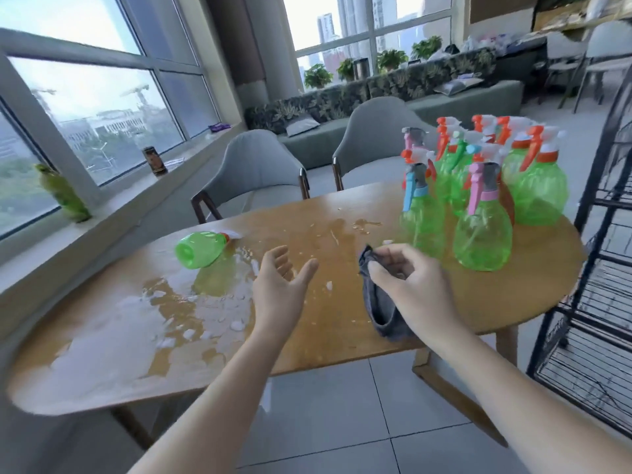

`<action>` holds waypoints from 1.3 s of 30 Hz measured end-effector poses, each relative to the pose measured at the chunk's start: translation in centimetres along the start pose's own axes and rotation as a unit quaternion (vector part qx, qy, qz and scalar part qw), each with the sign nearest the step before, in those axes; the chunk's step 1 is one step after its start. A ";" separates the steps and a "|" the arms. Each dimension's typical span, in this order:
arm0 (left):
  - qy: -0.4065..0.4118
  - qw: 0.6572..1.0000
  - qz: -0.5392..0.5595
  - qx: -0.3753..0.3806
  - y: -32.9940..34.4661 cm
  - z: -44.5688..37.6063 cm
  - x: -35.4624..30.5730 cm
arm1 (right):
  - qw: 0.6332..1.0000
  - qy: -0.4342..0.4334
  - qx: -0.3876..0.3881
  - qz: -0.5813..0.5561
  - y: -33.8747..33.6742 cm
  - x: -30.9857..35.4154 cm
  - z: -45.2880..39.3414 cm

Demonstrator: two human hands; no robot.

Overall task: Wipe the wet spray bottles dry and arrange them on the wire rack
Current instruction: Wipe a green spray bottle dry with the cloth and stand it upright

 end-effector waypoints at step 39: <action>0.093 0.926 -0.331 0.158 -3.9 -5.5 1.7 | 0.998 0.053 0.021 -0.018 3.2 -1.8 -0.4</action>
Point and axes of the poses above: each hand's wrist, its own z-axis away from the middle knuckle, its own y-axis out of the palm, x = y × z, the point moved 1 cm from there along -z, towards the middle knuckle, and after that the axes turned 7 degrees about -x, right-handed, at the moved point
